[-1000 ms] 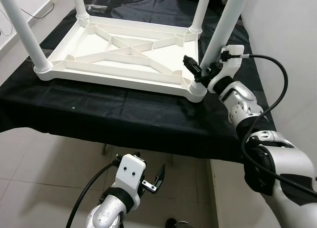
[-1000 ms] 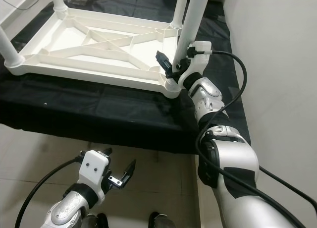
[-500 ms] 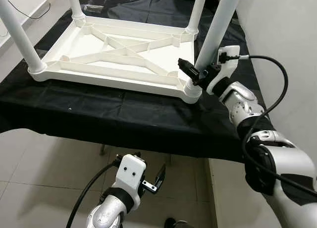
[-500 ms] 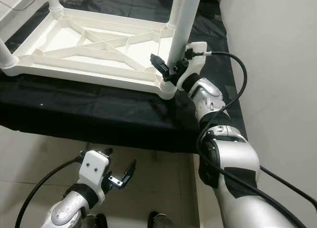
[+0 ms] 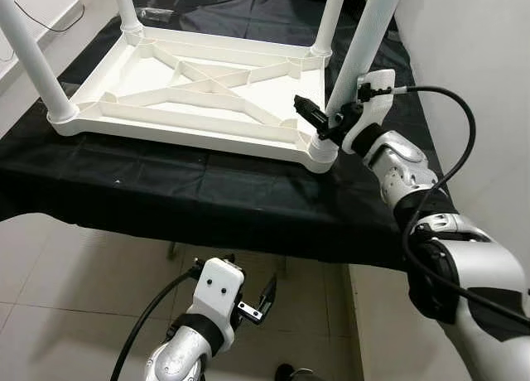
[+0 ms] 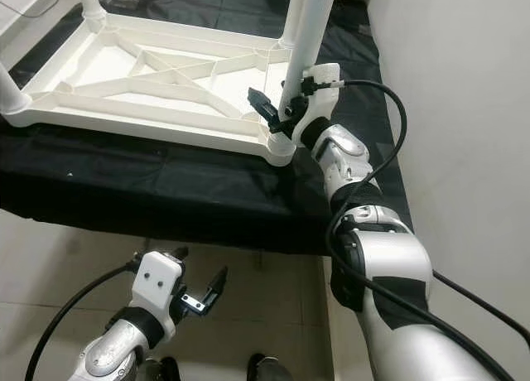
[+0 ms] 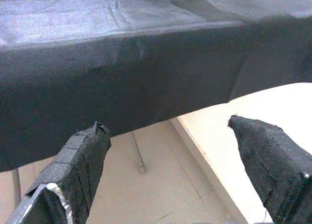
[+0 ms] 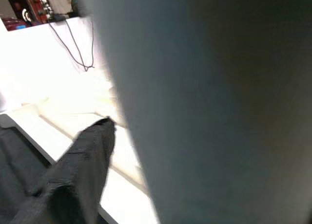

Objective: Building children table

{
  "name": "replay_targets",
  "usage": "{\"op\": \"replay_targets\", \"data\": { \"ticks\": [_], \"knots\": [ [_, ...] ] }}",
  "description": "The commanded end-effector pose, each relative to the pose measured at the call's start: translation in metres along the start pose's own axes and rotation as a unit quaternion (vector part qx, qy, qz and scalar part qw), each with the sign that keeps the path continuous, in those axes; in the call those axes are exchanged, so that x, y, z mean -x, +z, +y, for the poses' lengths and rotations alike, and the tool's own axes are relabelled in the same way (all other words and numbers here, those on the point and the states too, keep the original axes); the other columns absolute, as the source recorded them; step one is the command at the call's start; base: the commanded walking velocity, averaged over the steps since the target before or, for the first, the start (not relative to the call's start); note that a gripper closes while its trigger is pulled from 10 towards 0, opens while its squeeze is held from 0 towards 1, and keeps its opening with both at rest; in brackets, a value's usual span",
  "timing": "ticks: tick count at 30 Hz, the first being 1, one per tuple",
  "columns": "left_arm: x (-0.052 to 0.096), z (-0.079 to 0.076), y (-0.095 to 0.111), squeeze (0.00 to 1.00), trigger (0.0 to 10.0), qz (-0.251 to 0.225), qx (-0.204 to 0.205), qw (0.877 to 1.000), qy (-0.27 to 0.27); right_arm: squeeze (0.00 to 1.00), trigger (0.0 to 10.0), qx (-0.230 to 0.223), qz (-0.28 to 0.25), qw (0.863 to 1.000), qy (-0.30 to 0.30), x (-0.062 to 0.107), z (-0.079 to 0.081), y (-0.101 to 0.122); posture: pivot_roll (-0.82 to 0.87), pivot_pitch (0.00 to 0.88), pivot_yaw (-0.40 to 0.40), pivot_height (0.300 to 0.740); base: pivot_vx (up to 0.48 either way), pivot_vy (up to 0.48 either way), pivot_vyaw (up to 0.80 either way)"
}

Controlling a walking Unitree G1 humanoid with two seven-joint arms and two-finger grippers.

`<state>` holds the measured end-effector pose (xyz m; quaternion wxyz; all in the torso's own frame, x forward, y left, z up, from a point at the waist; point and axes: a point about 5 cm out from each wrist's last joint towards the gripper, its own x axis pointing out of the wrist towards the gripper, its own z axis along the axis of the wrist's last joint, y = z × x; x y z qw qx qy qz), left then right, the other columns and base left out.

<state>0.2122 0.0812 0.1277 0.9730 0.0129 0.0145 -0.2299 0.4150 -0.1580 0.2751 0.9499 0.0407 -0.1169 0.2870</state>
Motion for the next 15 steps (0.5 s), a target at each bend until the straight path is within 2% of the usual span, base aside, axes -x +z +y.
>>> {"op": "replay_targets", "data": {
  "ticks": [1, 4, 15],
  "knots": [
    [0.003, -0.003, -0.005, 0.00, 10.0, 0.012, -0.001, 1.000, -0.004, 0.00, 0.0, 0.011, 0.001, 1.000, 0.012, -0.004, 0.006, 0.000, 0.13, 0.231, -0.090, 0.740, 0.000, 0.000, 0.00],
    [0.002, -0.003, -0.005, 0.00, 10.0, 0.012, -0.001, 1.000, -0.003, 0.00, 0.0, 0.022, 0.003, 1.000, 0.009, -0.006, 0.008, 0.000, 0.13, 0.233, -0.092, 0.740, 0.000, 0.000, 0.00],
    [0.001, -0.004, -0.005, 0.00, 10.0, 0.012, 0.000, 1.000, -0.003, 0.00, 0.0, 0.014, 0.014, 1.000, -0.024, -0.010, 0.014, -0.012, 0.13, 0.234, -0.093, 0.740, 0.000, 0.000, 0.00]
  ]
}}
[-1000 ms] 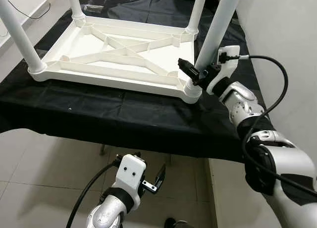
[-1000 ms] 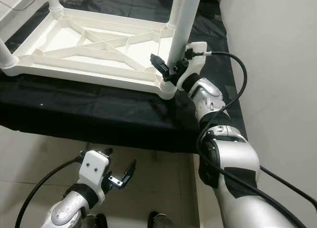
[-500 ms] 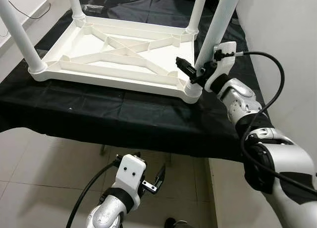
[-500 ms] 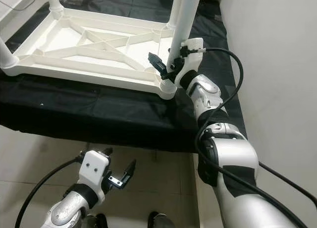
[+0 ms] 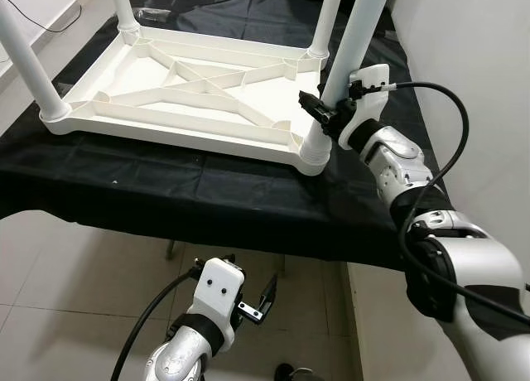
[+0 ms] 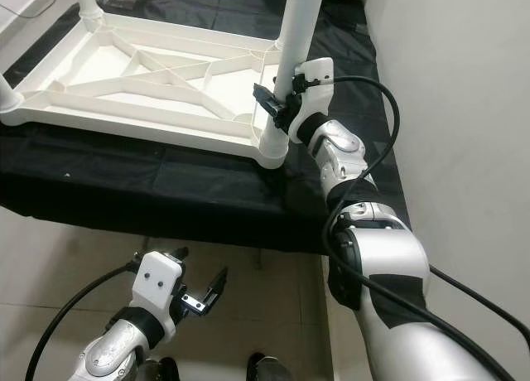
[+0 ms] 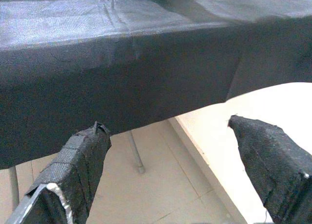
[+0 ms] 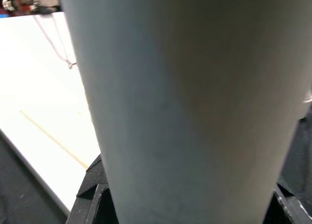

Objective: Building children table

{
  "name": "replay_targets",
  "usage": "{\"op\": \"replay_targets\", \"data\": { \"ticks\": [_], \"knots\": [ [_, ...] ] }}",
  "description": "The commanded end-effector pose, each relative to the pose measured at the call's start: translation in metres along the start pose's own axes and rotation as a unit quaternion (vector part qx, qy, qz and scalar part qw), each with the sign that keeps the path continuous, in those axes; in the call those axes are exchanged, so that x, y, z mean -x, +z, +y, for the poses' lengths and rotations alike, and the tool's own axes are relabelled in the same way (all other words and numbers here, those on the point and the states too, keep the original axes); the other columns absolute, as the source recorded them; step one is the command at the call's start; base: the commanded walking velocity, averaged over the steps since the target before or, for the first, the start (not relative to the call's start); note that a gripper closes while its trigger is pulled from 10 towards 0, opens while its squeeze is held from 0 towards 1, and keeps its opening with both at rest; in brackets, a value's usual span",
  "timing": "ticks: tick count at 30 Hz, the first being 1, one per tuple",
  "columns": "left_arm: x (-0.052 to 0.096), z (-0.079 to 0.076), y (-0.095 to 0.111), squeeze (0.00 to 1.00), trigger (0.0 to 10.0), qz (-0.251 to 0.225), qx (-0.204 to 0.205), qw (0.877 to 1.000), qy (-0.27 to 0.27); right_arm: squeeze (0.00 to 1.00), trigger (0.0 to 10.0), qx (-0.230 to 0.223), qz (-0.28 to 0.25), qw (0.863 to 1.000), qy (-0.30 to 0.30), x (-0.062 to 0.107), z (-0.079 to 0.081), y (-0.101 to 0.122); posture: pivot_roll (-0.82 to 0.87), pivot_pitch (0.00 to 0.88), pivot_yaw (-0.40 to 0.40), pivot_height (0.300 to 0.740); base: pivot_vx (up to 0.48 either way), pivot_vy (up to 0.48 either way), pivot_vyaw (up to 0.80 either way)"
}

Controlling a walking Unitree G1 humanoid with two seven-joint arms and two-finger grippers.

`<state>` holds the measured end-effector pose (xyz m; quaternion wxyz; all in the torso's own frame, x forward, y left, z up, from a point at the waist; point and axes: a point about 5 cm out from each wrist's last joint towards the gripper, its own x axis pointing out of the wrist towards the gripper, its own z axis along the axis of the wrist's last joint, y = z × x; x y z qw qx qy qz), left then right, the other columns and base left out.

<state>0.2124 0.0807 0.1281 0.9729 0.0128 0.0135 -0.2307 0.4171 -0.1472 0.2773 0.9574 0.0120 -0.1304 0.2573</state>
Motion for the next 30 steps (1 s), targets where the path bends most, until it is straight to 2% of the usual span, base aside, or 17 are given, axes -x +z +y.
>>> {"op": "replay_targets", "data": {
  "ticks": [1, 2, 3, 4, 5, 6, 11, 13, 14, 20, 21, 23, 24, 25, 28, 29, 30],
  "knots": [
    [0.001, -0.003, -0.005, 0.00, 10.0, 0.012, 0.000, 1.000, -0.002, 0.00, 0.0, -0.022, 0.027, 0.999, -0.035, -0.001, 0.006, -0.016, 0.13, 0.233, -0.093, 0.740, 0.000, 0.000, 0.00],
    [0.001, -0.003, -0.005, 0.00, 10.0, 0.012, 0.000, 1.000, -0.002, 0.00, 0.0, -0.009, 0.044, 0.992, -0.122, 0.002, -0.002, -0.023, 0.13, 0.234, -0.092, 0.740, 0.000, 0.000, 0.00],
    [0.001, -0.003, -0.005, 0.00, 10.0, 0.012, 0.000, 1.000, -0.002, 0.00, 0.0, -0.009, 0.044, 0.992, -0.122, 0.002, -0.002, -0.023, 0.13, 0.234, -0.092, 0.740, 0.000, 0.000, 0.00],
    [0.001, -0.003, -0.005, 0.00, 10.0, 0.012, 0.001, 1.000, -0.002, 0.00, 0.0, 0.002, 0.054, 0.982, -0.183, 0.005, -0.007, -0.027, 0.13, 0.234, -0.092, 0.740, 0.000, 0.000, 0.00],
    [0.001, -0.003, -0.005, 0.00, 10.0, 0.012, 0.000, 1.000, -0.002, 0.00, 0.0, 0.012, 0.060, 0.957, -0.282, 0.013, -0.018, -0.031, 0.13, 0.233, -0.091, 0.740, 0.000, 0.000, 0.00],
    [0.001, -0.003, -0.005, 0.00, 10.0, 0.012, 0.000, 1.000, -0.002, 0.00, 0.0, 0.012, 0.060, 0.957, -0.282, 0.013, -0.018, -0.031, 0.13, 0.233, -0.091, 0.740, 0.000, 0.000, 0.00],
    [0.001, -0.002, -0.005, 0.00, 10.0, 0.011, -0.001, 1.000, -0.003, 0.00, 0.0, -0.012, 0.054, 0.848, -0.527, 0.035, -0.030, -0.041, 0.13, 0.231, -0.090, 0.740, 0.000, 0.000, 0.00],
    [0.001, -0.002, -0.005, 0.00, 10.0, 0.012, -0.002, 1.000, -0.004, 0.00, 0.0, -0.026, 0.050, 0.817, -0.574, 0.034, -0.019, -0.044, 0.13, 0.231, -0.089, 0.740, 0.000, 0.000, 0.00],
    [0.000, -0.002, -0.005, 0.00, 10.0, 0.012, -0.002, 1.000, -0.004, 0.00, 0.0, -0.037, 0.053, 0.811, -0.581, 0.032, -0.013, -0.047, 0.13, 0.231, -0.090, 0.740, 0.000, 0.000, 0.00],
    [0.000, -0.002, -0.005, 0.00, 10.0, 0.013, -0.002, 1.000, -0.004, 0.00, 0.0, -0.072, 0.061, 0.808, -0.581, 0.021, 0.009, -0.051, 0.13, 0.233, -0.091, 0.740, 0.000, 0.000, 0.00],
    [0.000, -0.002, -0.005, 0.00, 10.0, 0.013, -0.002, 1.000, -0.004, 0.00, 10.0, -0.063, 0.057, 0.824, -0.561, 0.016, 0.015, -0.049, 0.13, 0.232, -0.090, 0.740, 0.000, 0.000, 0.00],
    [0.000, -0.003, -0.005, 0.00, 10.0, 0.013, -0.002, 1.000, -0.004, 0.00, 10.0, -0.048, 0.051, 0.840, -0.537, 0.010, 0.020, -0.046, 0.13, 0.232, -0.090, 0.740, 0.000, 0.000, 0.00],
    [0.000, -0.003, -0.006, 0.00, 10.0, 0.013, -0.001, 1.000, -0.004, 1.00, 10.0, -0.039, 0.039, 0.857, -0.513, 0.007, 0.021, -0.043, 0.13, 0.231, -0.091, 0.740, 0.000, 0.000, 0.00],
    [0.000, -0.003, -0.006, 0.00, 10.0, 0.013, -0.001, 1.000, -0.004, 1.00, 10.0, -0.034, 0.027, 0.868, -0.495, 0.006, 0.020, -0.040, 0.13, 0.231, -0.091, 0.740, 0.000, 0.000, 0.00],
    [0.000, -0.003, -0.006, 0.00, 10.0, 0.013, 0.000, 1.000, -0.004, 1.00, 10.0, -0.030, 0.019, 0.873, -0.486, 0.005, 0.021, -0.039, 0.13, 0.229, -0.093, 0.740, 0.000, 0.000, 0.00],
    [-0.001, -0.003, -0.006, 0.00, 10.0, 0.011, 0.000, 1.000, -0.004, 0.00, 10.0, -0.025, -0.014, 0.901, -0.433, 0.007, 0.012, -0.032, 0.12, 0.222, -0.093, 0.740, 0.000, 0.000, 0.00],
    [-0.001, -0.003, -0.006, 0.00, 10.0, 0.010, 0.000, 1.000, -0.004, 0.00, 10.0, -0.032, -0.026, 0.914, -0.404, 0.008, 0.008, -0.031, 0.12, 0.222, -0.093, 0.740, 0.000, 0.000, 0.00]
  ]
}}
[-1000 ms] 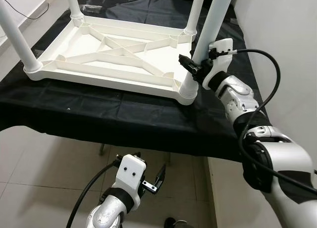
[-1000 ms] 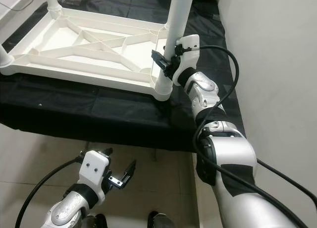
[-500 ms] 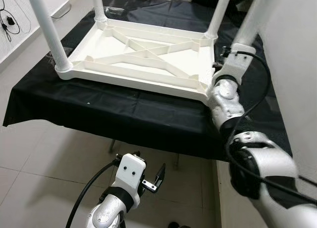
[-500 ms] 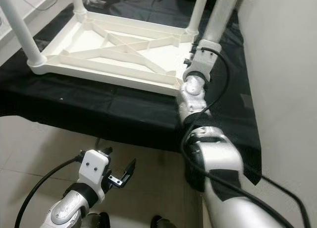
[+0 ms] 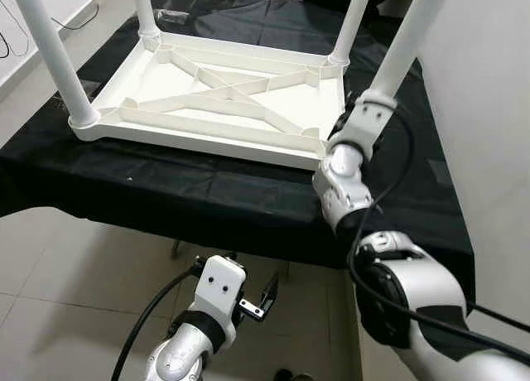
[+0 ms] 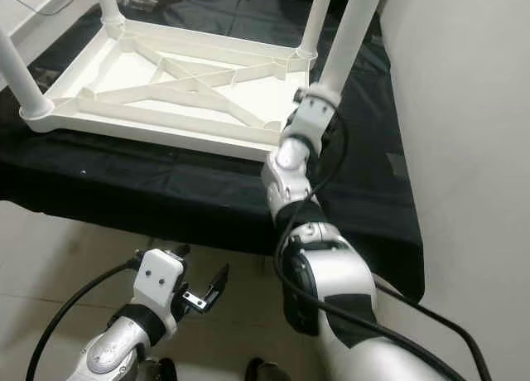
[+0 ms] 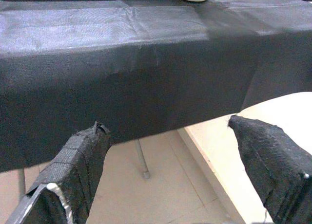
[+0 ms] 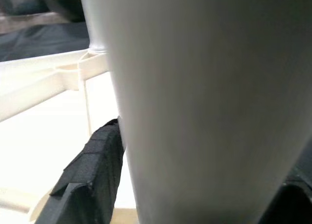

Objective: Building children table

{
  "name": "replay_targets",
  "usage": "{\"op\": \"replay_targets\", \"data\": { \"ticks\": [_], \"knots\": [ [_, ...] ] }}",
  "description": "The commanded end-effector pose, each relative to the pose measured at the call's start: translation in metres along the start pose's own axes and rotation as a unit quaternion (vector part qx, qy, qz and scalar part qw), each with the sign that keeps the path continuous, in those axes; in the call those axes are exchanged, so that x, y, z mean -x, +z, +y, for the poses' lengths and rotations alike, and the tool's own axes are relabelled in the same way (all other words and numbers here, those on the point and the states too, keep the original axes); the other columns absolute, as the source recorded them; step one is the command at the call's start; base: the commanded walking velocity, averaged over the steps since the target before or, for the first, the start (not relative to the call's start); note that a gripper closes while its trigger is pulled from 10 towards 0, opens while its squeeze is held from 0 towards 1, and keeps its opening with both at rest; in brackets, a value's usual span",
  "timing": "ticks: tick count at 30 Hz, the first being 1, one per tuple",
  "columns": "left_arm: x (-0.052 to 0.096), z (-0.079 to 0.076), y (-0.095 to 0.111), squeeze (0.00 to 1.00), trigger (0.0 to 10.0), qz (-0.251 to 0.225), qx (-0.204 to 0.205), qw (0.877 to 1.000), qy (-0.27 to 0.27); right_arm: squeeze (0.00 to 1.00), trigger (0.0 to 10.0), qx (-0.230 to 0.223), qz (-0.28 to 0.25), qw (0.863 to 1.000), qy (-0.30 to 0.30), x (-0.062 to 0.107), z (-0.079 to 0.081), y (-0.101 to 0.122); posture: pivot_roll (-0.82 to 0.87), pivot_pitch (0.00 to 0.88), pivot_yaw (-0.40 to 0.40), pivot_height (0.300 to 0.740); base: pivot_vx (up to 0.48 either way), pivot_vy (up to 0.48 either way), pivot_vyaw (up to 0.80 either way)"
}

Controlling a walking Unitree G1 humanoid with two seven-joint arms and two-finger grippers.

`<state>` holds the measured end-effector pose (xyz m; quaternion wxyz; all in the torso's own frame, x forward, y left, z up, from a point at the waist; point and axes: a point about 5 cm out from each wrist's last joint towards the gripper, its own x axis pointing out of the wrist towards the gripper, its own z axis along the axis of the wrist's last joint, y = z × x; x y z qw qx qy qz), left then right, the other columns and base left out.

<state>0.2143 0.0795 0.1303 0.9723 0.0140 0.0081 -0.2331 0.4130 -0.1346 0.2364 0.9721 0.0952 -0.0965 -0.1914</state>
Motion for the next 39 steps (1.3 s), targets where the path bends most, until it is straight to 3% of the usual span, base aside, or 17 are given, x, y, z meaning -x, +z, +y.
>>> {"op": "replay_targets", "data": {
  "ticks": [1, 4, 6, 10, 13, 17, 19, 21, 23, 26, 32, 35, 36, 39],
  "knots": [
    [0.002, -0.003, -0.008, 0.00, 10.0, 0.014, 0.003, 1.000, -0.001, 0.00, 10.0, -0.023, -0.032, 0.997, 0.067, -0.005, -0.005, 0.010, 0.12, 0.222, -0.093, 0.740, 0.000, 0.000, 0.00],
    [0.001, -0.003, -0.008, 0.00, 10.0, 0.011, 0.003, 1.000, -0.001, 0.00, 10.0, -0.038, -0.028, 0.989, 0.139, -0.008, -0.008, 0.011, 0.12, 0.217, -0.092, 0.740, 0.000, 0.000, 0.00],
    [0.001, -0.002, -0.008, 0.00, 10.0, 0.008, 0.003, 1.000, -0.001, 0.00, 10.0, -0.052, -0.018, 0.972, 0.230, -0.009, -0.013, 0.010, 0.12, 0.212, -0.089, 0.740, 0.000, 0.000, 0.00],
    [0.002, -0.002, -0.006, 0.00, 10.0, -0.002, 0.004, 1.000, -0.002, 0.00, 10.0, -0.053, -0.012, 0.955, 0.292, -0.009, -0.017, 0.011, 0.11, 0.206, -0.087, 0.740, 0.000, 0.000, 0.00],
    [0.003, -0.002, -0.001, 0.00, 10.0, -0.027, 0.004, 1.000, -0.002, 0.00, 10.0, -0.061, 0.018, 0.923, 0.381, -0.010, -0.021, 0.012, 0.12, 0.196, -0.087, 0.740, 0.000, 0.000, 0.00],
    [0.004, -0.004, 0.003, 0.00, 10.0, -0.043, 0.002, 0.999, -0.007, 0.00, 10.0, -0.071, 0.030, 0.899, 0.431, -0.009, -0.019, 0.014, 0.12, 0.192, -0.089, 0.740, 0.000, 0.000, 0.00],
    [0.005, -0.007, 0.013, 0.00, 10.0, -0.083, -0.003, 0.996, -0.017, 0.00, 10.0, -0.078, 0.040, 0.864, 0.495, -0.004, -0.013, 0.017, 0.13, 0.190, -0.091, 0.740, 0.000, 0.000, 0.00],
    [0.005, -0.007, 0.013, 0.00, 10.0, -0.083, -0.003, 0.996, -0.017, 0.00, 10.0, -0.078, 0.040, 0.864, 0.495, -0.004, -0.013, 0.017, 0.13, 0.190, -0.091, 0.740, 0.000, 0.000, 0.00],
    [0.005, -0.010, 0.019, 0.00, 10.0, -0.103, -0.012, 0.994, -0.021, 0.00, 10.0, -0.079, 0.043, 0.840, 0.534, -0.001, -0.006, 0.021, 0.13, 0.187, -0.094, 0.740, 0.000, 0.000, 0.00],
    [0.005, -0.014, 0.023, 0.00, 10.0, -0.119, -0.028, 0.992, -0.027, 0.00, 10.0, -0.085, 0.041, 0.821, 0.562, 0.002, 0.003, 0.027, 0.13, 0.184, -0.096, 0.740, 0.000, 0.000, 0.00],
    [0.006, -0.015, 0.023, 0.00, 10.0, -0.126, -0.038, 0.991, -0.025, 0.00, 10.0, -0.083, 0.046, 0.804, 0.587, 0.006, 0.010, 0.027, 0.13, 0.191, -0.099, 0.740, 0.000, 0.000, 0.00],
    [0.006, -0.016, 0.022, 0.00, 10.0, -0.128, -0.039, 0.991, -0.027, 0.00, 10.0, -0.071, 0.056, 0.774, 0.627, 0.012, 0.011, 0.021, 0.13, 0.193, -0.100, 0.740, 0.000, 0.000, 0.00],
    [0.006, -0.016, 0.022, 0.00, 10.0, -0.128, -0.039, 0.991, -0.027, 0.00, 10.0, -0.071, 0.056, 0.774, 0.627, 0.012, 0.011, 0.021, 0.13, 0.193, -0.100, 0.740, 0.000, 0.000, 0.00],
    [0.006, -0.016, 0.022, 0.00, 10.0, -0.129, -0.040, 0.991, -0.027, 0.00, 10.0, -0.046, 0.075, 0.729, 0.679, 0.021, 0.009, 0.014, 0.13, 0.199, -0.100, 0.740, 0.000, 0.000, 0.00]
  ]
}}
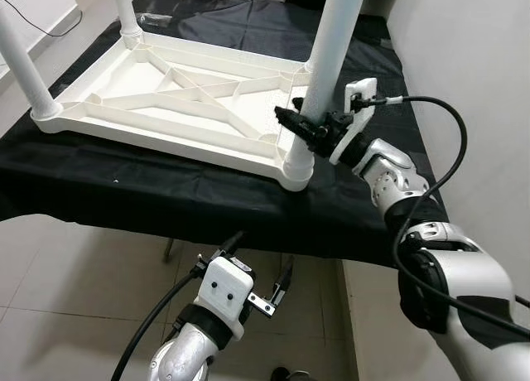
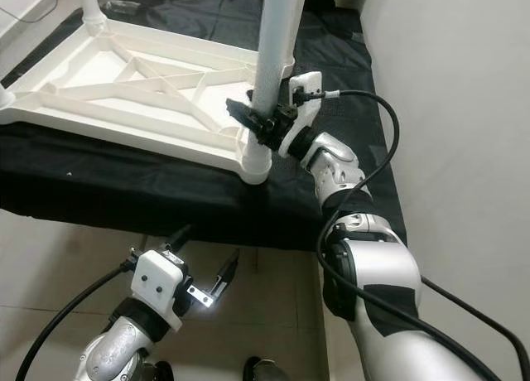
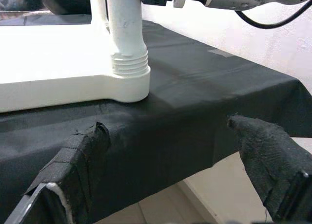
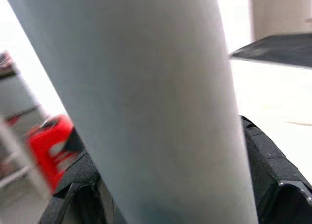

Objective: Building children table

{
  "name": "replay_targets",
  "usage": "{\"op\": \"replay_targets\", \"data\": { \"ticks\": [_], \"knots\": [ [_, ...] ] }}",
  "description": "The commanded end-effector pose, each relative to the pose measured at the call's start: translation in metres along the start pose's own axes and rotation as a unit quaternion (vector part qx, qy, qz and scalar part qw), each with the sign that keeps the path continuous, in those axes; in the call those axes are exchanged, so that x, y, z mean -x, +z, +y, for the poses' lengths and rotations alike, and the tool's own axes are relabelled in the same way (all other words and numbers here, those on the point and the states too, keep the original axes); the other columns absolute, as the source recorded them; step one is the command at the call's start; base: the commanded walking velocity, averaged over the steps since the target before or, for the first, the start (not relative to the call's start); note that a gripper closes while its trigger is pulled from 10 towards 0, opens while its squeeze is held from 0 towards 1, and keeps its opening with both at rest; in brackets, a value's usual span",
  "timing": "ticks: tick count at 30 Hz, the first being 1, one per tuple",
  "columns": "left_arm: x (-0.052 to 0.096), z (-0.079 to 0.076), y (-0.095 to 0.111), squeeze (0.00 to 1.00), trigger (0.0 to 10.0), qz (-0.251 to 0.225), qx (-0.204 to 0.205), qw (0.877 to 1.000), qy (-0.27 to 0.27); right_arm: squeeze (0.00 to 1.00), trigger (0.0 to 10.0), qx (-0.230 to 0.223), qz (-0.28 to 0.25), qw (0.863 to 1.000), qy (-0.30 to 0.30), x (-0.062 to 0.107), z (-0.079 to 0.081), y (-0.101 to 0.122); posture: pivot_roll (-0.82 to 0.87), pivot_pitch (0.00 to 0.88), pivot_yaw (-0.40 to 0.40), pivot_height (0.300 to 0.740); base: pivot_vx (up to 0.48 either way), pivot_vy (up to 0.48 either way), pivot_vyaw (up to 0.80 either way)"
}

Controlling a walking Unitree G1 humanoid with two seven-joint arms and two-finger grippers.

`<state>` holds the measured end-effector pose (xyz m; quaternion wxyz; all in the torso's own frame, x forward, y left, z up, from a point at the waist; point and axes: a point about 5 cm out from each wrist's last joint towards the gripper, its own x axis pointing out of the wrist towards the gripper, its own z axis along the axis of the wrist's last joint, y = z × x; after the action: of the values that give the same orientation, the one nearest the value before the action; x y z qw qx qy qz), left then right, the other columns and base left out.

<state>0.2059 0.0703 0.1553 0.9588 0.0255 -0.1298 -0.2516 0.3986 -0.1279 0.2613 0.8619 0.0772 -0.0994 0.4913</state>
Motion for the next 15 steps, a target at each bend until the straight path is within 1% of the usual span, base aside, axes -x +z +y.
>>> {"op": "replay_targets", "data": {
  "ticks": [1, 2, 4, 5, 6, 7, 8, 9, 10, 11, 12, 14, 15],
  "knots": [
    [0.003, -0.005, -0.002, 0.00, 10.0, 0.003, 0.005, 1.000, -0.007, 0.00, 10.0, 0.000, 0.041, 0.998, 0.052, 0.000, 0.009, -0.016, 0.13, 0.201, -0.099, 0.740, 0.000, 0.000, 0.00],
    [0.003, -0.005, -0.003, 0.00, 10.0, 0.004, 0.005, 1.000, -0.007, 0.00, 3.6, 0.006, 0.050, 0.998, 0.049, 0.000, 0.009, -0.018, 0.13, 0.201, -0.099, 0.740, 0.000, 0.000, 0.00],
    [0.003, -0.005, -0.003, 0.00, 10.0, 0.004, 0.004, 1.000, -0.006, 0.00, 3.6, 0.009, 0.054, 0.998, 0.045, 0.000, 0.009, -0.019, 0.13, 0.201, -0.099, 0.740, 0.000, 0.000, 0.00],
    [0.002, -0.005, -0.004, 0.00, 10.0, 0.005, 0.003, 1.000, -0.006, 0.00, 0.0, 0.027, 0.063, 0.997, 0.021, -0.001, 0.007, -0.021, 0.13, 0.201, -0.097, 0.740, 0.000, 0.000, 0.00],
    [0.002, -0.005, -0.004, 0.00, 10.0, 0.006, 0.003, 1.000, -0.005, 0.00, 0.0, 0.040, 0.067, 0.997, -0.007, -0.001, 0.004, -0.022, 0.13, 0.201, -0.097, 0.740, 0.000, 0.000, 0.00],
    [0.002, -0.005, -0.005, 0.00, 10.0, 0.008, 0.001, 1.000, -0.005, 0.00, 0.0, 0.059, 0.067, 0.994, -0.062, -0.001, -0.001, -0.021, 0.13, 0.202, -0.093, 0.740, 0.000, 0.000, 0.00],
    [0.002, -0.004, -0.006, 0.00, 10.0, 0.009, 0.000, 1.000, -0.004, 0.00, 0.0, 0.071, 0.065, 0.990, -0.098, -0.001, -0.005, -0.020, 0.13, 0.202, -0.093, 0.740, 0.000, 0.000, 0.00],
    [0.002, -0.004, -0.006, 0.00, 10.0, 0.009, 0.000, 1.000, -0.004, 0.00, 0.0, 0.071, 0.065, 0.990, -0.098, -0.001, -0.005, -0.020, 0.13, 0.202, -0.093, 0.740, 0.000, 0.000, 0.00],
    [0.002, -0.004, -0.007, 0.00, 10.0, 0.010, -0.001, 1.000, -0.002, 0.00, 0.0, 0.079, 0.059, 0.983, -0.156, 0.002, -0.011, -0.019, 0.13, 0.199, -0.095, 0.740, 0.000, 0.000, 0.00],
    [0.002, -0.003, -0.007, 0.00, 10.0, 0.011, -0.002, 1.000, -0.001, 0.00, 0.0, 0.084, 0.055, 0.977, -0.190, 0.004, -0.015, -0.018, 0.13, 0.199, -0.095, 0.740, 0.000, 0.000, 0.00],
    [0.002, -0.003, -0.008, 0.00, 10.0, 0.012, -0.003, 1.000, 0.001, 0.00, 0.0, 0.084, 0.051, 0.960, -0.264, 0.012, -0.023, -0.018, 0.13, 0.199, -0.095, 0.740, 0.000, 0.000, 0.00],
    [0.002, -0.001, -0.009, 0.00, 10.0, 0.014, -0.005, 1.000, 0.004, 0.00, 0.0, 0.082, 0.046, 0.927, -0.362, 0.023, -0.033, -0.020, 0.12, 0.199, -0.089, 0.740, 0.000, 0.000, 0.00],
    [0.002, -0.001, -0.009, 0.00, 10.0, 0.016, -0.006, 1.000, 0.005, 0.00, 0.0, 0.079, 0.043, 0.894, -0.438, 0.035, -0.039, -0.023, 0.12, 0.199, -0.089, 0.740, 0.000, 0.000, 0.00]
  ]
}}
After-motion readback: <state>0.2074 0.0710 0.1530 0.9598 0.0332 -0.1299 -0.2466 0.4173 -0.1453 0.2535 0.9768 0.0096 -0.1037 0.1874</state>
